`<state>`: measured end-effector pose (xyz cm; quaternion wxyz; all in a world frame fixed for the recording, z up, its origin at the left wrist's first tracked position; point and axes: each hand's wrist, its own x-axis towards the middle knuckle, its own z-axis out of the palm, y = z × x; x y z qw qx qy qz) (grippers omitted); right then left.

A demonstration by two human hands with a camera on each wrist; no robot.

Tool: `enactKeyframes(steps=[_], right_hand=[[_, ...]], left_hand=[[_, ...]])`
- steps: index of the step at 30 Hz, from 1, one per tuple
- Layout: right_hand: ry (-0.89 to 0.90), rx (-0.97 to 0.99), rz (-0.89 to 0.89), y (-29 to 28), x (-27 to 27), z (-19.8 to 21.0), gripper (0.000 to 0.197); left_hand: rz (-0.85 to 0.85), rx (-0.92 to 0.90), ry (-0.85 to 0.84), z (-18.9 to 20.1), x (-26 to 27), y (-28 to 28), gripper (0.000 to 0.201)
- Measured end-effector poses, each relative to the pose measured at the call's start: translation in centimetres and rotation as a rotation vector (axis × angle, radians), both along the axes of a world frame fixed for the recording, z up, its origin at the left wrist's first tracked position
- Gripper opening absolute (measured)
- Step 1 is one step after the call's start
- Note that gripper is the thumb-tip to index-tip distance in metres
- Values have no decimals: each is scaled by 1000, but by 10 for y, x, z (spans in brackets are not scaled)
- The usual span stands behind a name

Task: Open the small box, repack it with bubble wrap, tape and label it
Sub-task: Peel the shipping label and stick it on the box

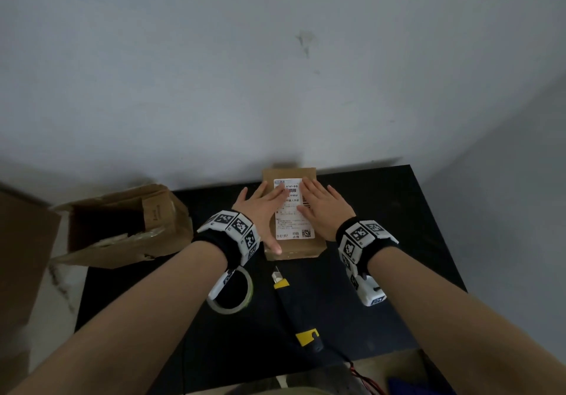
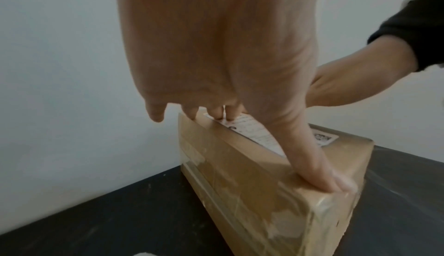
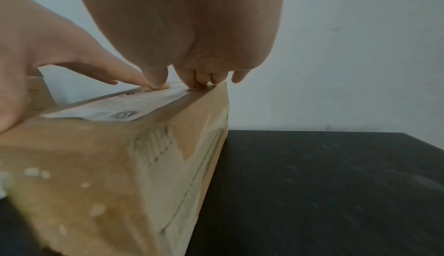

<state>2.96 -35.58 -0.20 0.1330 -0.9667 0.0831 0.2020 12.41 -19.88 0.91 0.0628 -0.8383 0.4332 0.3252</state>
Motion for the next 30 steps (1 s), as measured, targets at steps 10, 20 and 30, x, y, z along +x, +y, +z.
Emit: enactKeyframes(steps=[10,20,30], right_hand=[[-11,-4,40,-1,18,0,59],[-19,40,93,11,23,1,56],[-37,50,101,25,1,-5,56]], left_hand=[[-8,7,-12,-2,7,-7,145],[41,0,-61,-2,4,0,142],[-12,-77,-96,-3,-20,21,105]])
